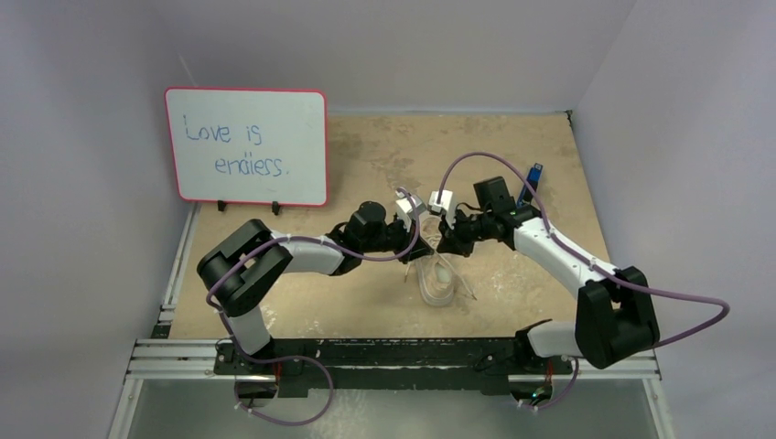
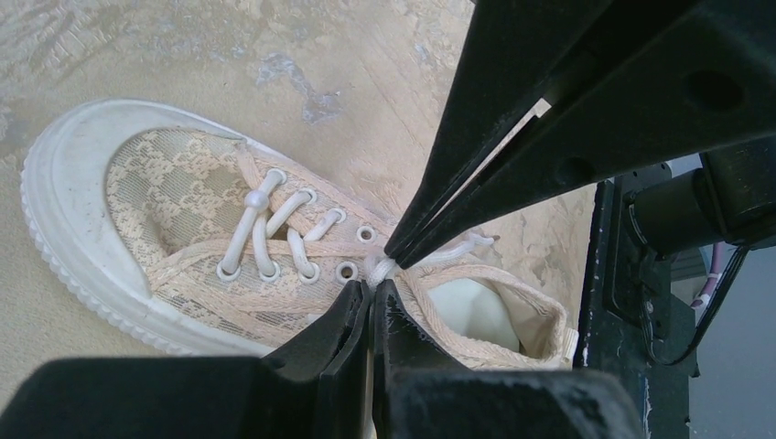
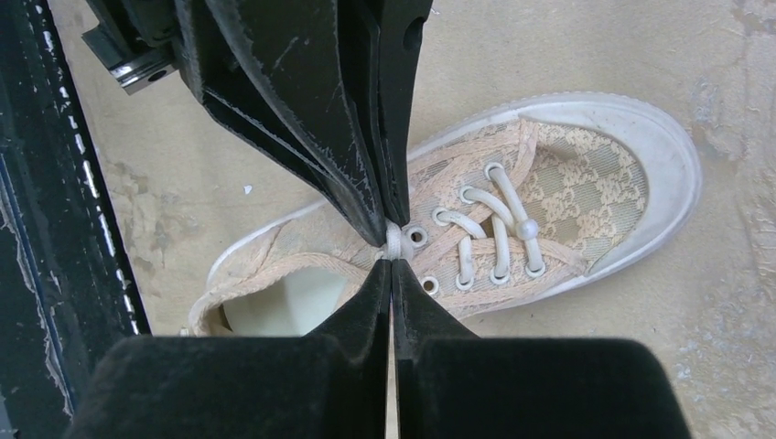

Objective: Tie the shoes

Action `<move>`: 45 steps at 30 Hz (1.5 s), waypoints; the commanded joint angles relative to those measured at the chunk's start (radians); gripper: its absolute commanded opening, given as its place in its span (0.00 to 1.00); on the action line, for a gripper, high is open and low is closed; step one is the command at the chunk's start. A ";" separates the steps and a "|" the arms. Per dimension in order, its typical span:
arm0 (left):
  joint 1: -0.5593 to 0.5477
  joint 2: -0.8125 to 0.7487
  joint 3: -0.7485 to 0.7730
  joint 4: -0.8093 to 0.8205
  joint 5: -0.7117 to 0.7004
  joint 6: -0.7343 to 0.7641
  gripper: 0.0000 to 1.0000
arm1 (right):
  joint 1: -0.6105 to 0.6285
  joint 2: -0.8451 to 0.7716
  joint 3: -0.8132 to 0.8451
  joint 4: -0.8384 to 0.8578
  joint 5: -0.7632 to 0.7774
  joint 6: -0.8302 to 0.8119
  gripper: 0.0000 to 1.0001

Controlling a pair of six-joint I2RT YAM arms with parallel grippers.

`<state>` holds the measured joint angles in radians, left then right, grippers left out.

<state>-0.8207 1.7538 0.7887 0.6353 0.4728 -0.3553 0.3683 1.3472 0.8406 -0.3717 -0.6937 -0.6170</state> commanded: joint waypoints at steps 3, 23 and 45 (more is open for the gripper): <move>-0.003 -0.045 -0.013 0.084 -0.038 0.002 0.00 | 0.006 -0.072 0.027 -0.081 -0.039 0.011 0.00; -0.009 -0.029 -0.049 0.232 -0.048 -0.053 0.00 | 0.002 -0.113 0.012 0.014 0.142 0.235 0.29; -0.008 -0.049 -0.054 0.211 -0.043 -0.050 0.00 | 0.001 -0.024 -0.020 0.129 0.030 0.234 0.24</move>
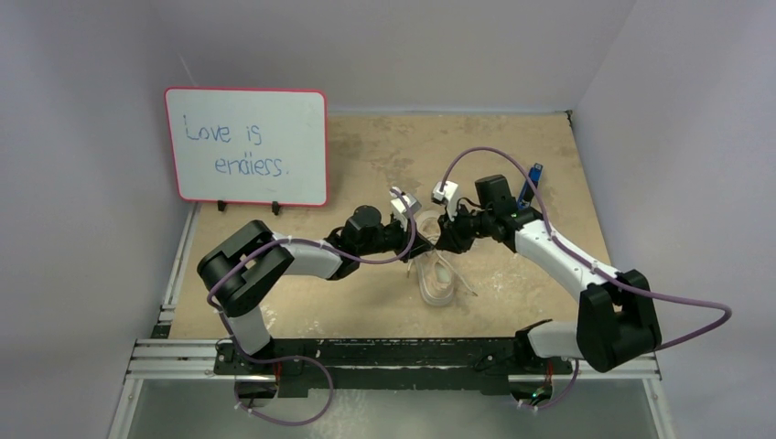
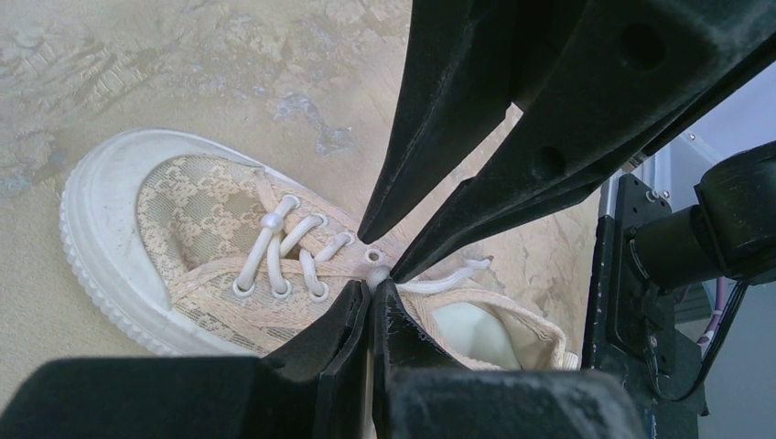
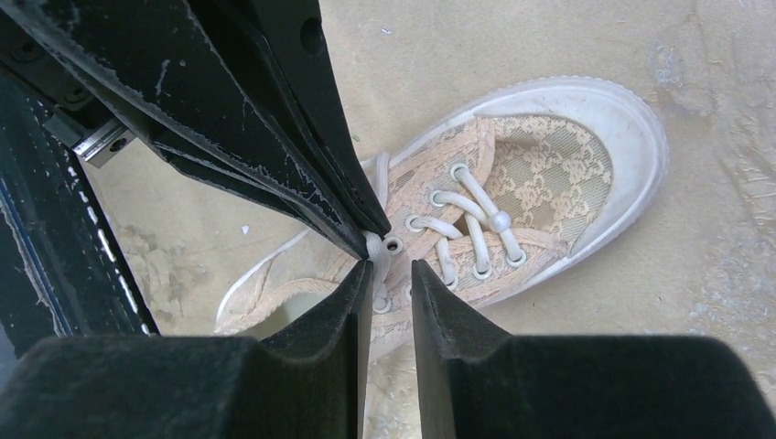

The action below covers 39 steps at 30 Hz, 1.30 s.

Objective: Tie the shoes

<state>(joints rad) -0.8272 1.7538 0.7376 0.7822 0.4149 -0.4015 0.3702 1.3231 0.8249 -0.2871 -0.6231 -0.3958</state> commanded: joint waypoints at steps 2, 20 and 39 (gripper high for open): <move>-0.002 -0.048 -0.003 0.065 0.016 -0.003 0.00 | 0.000 0.002 -0.002 0.041 -0.052 0.012 0.20; -0.002 -0.045 0.002 0.033 0.028 0.014 0.00 | -0.001 -0.018 0.003 -0.025 -0.056 0.000 0.00; -0.002 -0.013 0.014 0.021 0.041 0.033 0.16 | 0.000 -0.031 -0.014 0.002 -0.121 0.014 0.00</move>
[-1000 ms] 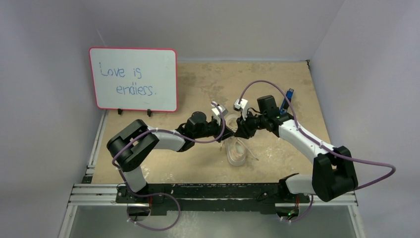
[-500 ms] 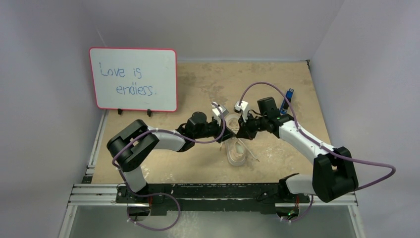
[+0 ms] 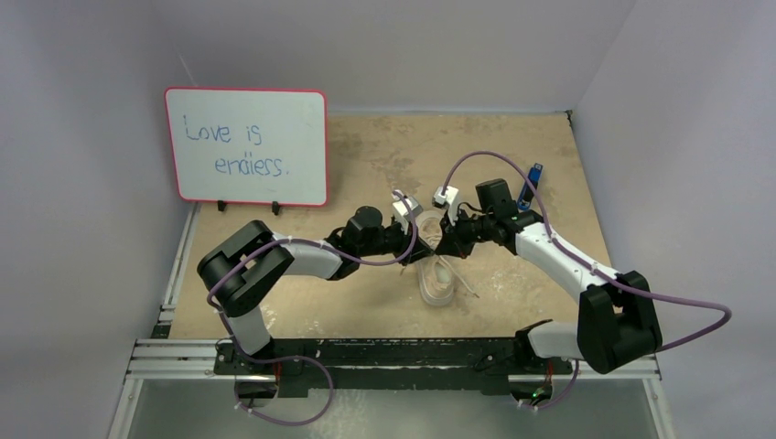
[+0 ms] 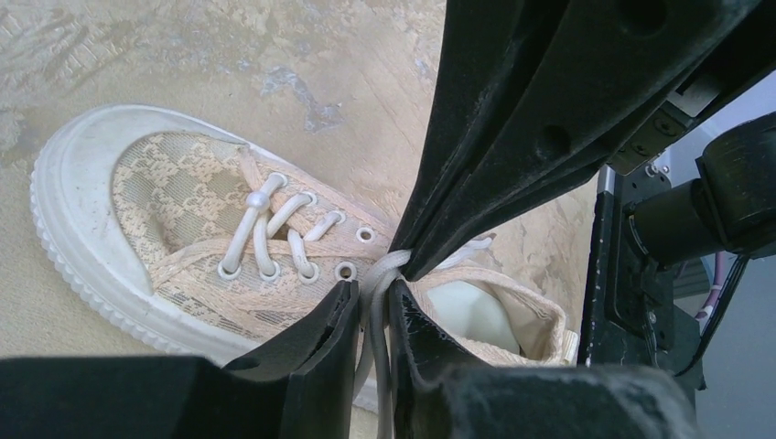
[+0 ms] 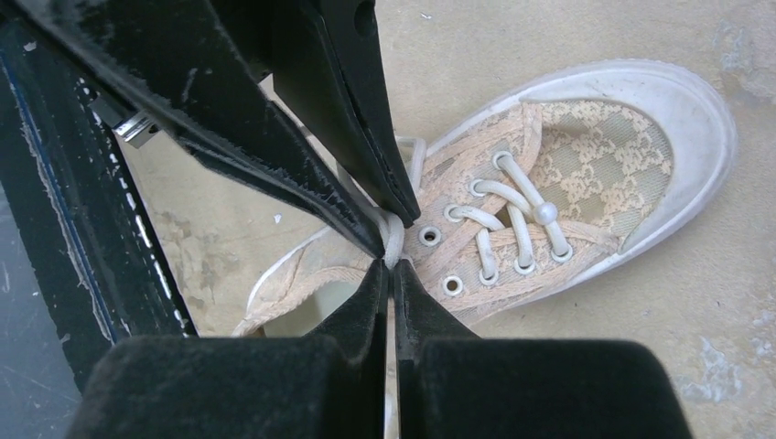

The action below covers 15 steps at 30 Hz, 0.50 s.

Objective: Tie the shoes

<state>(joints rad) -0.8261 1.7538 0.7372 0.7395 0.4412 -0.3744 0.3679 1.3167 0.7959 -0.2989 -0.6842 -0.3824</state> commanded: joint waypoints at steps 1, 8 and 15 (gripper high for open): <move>-0.003 -0.010 0.017 0.071 0.014 0.002 0.12 | 0.003 -0.022 0.015 0.009 -0.061 -0.003 0.00; -0.003 -0.005 0.025 0.073 0.000 0.001 0.00 | -0.005 -0.052 0.006 0.022 -0.008 0.058 0.28; -0.003 -0.015 0.021 0.061 0.005 0.009 0.00 | -0.019 -0.056 -0.008 0.065 0.005 0.104 0.32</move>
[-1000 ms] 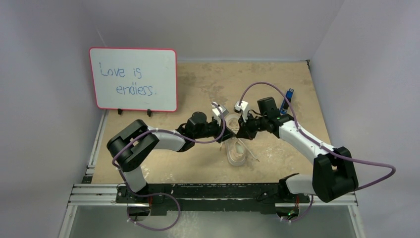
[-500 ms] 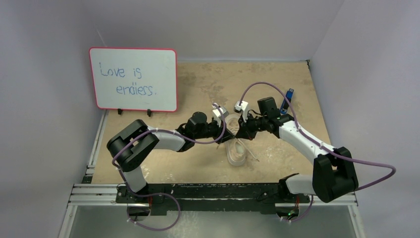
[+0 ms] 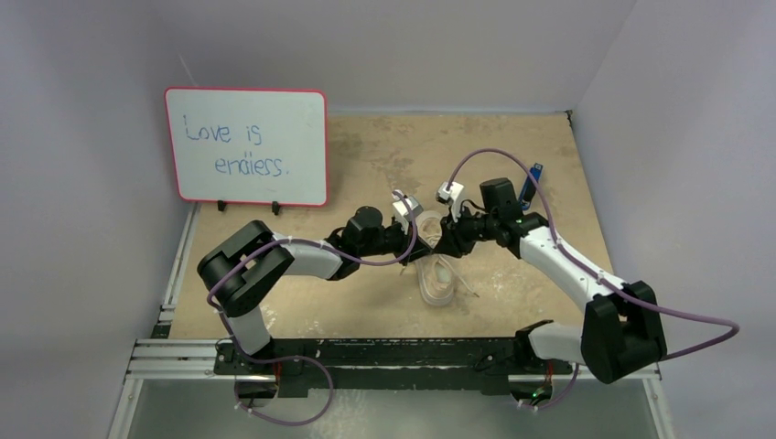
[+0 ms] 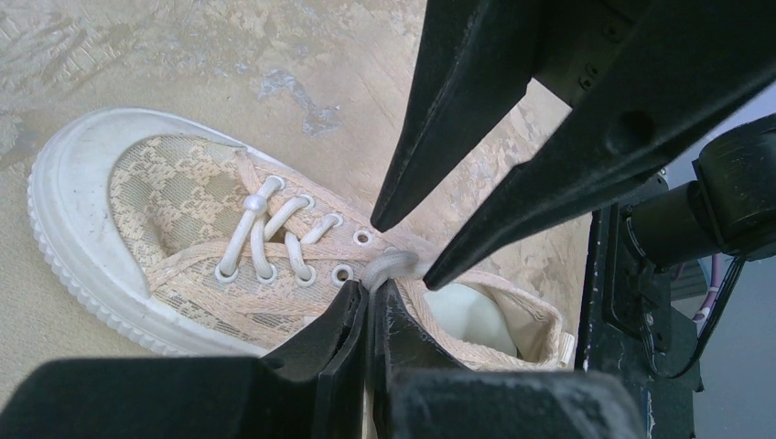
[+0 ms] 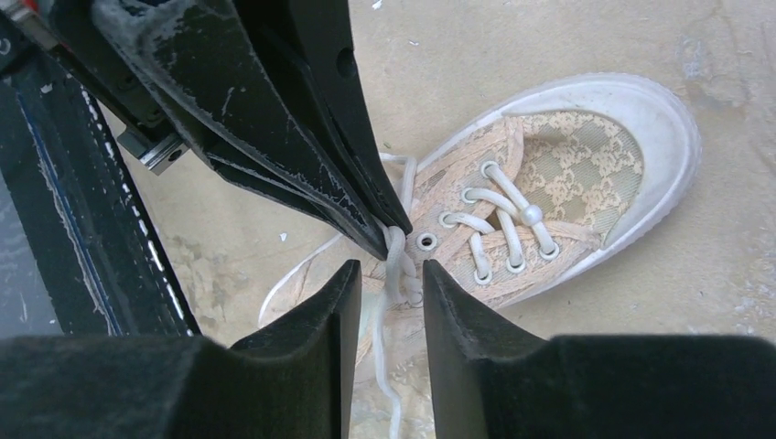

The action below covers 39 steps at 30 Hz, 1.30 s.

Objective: Tie the shoes

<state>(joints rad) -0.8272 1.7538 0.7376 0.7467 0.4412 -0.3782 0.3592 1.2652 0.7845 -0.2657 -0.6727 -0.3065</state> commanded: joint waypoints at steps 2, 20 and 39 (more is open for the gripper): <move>-0.001 -0.017 0.020 0.050 0.004 0.016 0.00 | -0.010 0.007 0.006 0.031 -0.031 0.020 0.25; -0.002 -0.027 0.017 0.054 -0.003 0.010 0.00 | -0.011 0.002 0.028 -0.011 -0.031 -0.010 0.00; -0.023 0.078 0.032 0.310 -0.052 -0.183 0.00 | -0.012 0.002 0.037 0.013 -0.147 0.007 0.00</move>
<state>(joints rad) -0.8345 1.7931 0.7376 0.8822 0.4042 -0.4831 0.3458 1.2690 0.7849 -0.3000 -0.7429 -0.3298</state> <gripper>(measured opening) 0.026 0.008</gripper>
